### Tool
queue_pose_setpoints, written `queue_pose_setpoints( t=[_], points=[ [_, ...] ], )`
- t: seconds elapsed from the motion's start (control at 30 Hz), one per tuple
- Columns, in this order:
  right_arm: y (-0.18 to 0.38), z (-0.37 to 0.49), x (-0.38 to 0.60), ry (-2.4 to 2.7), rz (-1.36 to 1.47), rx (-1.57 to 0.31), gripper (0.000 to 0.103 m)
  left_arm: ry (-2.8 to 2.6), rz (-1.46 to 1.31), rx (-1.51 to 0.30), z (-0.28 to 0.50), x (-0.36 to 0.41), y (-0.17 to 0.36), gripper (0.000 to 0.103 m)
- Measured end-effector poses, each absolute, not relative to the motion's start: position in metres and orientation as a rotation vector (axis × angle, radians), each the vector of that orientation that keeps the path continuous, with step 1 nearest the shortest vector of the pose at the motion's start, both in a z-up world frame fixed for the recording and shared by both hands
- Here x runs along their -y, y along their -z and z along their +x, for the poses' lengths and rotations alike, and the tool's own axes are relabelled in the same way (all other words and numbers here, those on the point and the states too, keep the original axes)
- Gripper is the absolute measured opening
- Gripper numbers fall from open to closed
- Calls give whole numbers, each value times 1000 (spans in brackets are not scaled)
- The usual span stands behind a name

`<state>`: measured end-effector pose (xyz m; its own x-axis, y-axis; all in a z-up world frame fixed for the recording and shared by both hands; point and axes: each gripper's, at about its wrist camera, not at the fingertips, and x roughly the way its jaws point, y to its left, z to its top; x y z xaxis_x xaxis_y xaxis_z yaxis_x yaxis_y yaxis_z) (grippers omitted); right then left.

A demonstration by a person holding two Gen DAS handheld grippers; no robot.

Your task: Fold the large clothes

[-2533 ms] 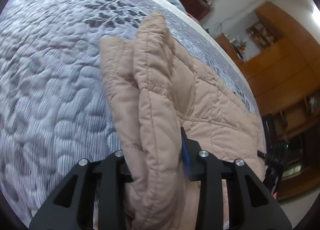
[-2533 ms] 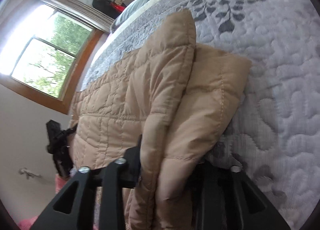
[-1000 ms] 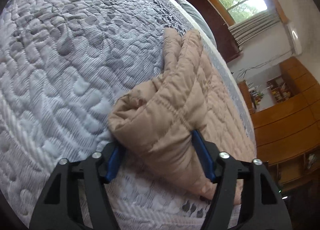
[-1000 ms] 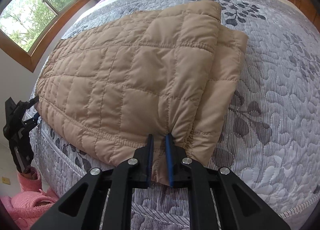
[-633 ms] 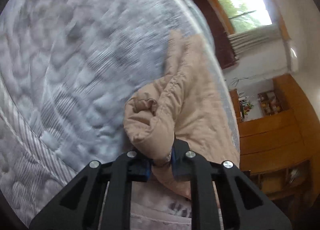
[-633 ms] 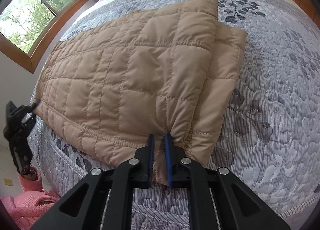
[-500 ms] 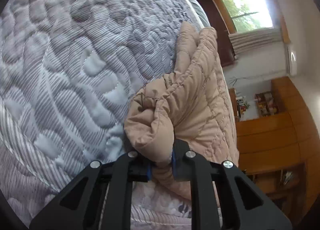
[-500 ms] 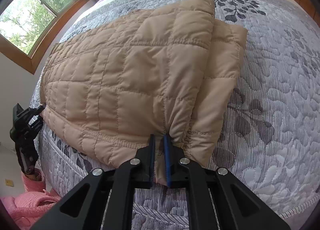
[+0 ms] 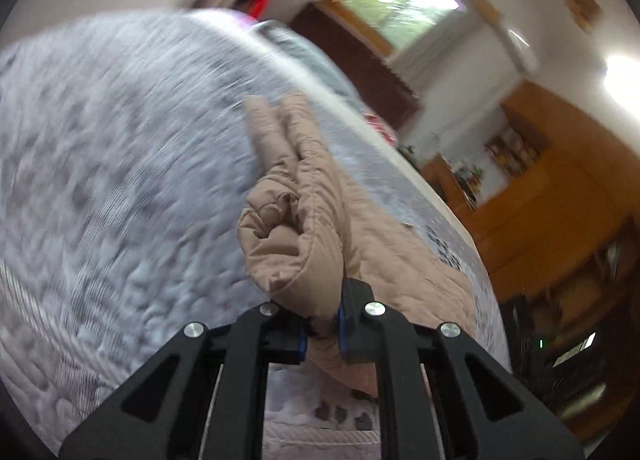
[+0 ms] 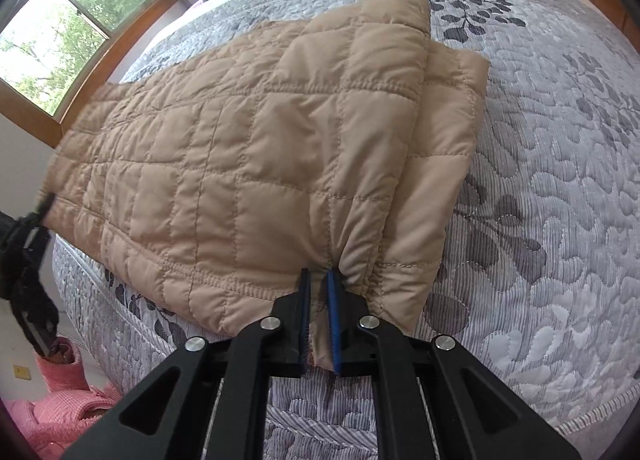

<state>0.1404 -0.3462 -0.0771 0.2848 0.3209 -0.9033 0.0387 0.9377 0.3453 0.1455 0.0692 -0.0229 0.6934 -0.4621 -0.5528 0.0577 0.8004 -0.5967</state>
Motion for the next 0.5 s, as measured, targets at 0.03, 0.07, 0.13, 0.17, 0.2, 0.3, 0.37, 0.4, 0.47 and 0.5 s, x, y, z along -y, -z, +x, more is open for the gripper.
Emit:
queue_pose_setpoints(
  t=[0.03,0.07,0.13,0.17,0.2,0.3,0.37,0.4,0.47,0.5],
  points=[
    [77,140,346,-191,330,-1276,7,334,-544,-742,146,-60,14,9],
    [77,141,345,-189,332,-1278,7,370,-497,-728,146,-49,4,9],
    [77,142,345,-183,335,-1283,7,424,-422,-710,147,-30,-11,9],
    [77,142,344,-180,335,-1285,7,464,-369,-702,148,-14,-20,9],
    [77,142,344,-177,336,-1287,7,492,-337,-701,149,-4,-24,9],
    [76,144,342,-172,336,-1289,7,588,-265,-720,152,33,-28,9],
    [76,144,342,-172,340,-1290,7,645,-236,-744,154,52,-27,9],
    [76,145,342,-172,344,-1290,7,671,-215,-755,157,64,-25,9],
    [76,143,344,-176,347,-1289,7,697,-168,-775,158,81,-18,9],
    [76,143,345,-177,348,-1289,7,703,-149,-790,161,89,-14,9]
  ],
)
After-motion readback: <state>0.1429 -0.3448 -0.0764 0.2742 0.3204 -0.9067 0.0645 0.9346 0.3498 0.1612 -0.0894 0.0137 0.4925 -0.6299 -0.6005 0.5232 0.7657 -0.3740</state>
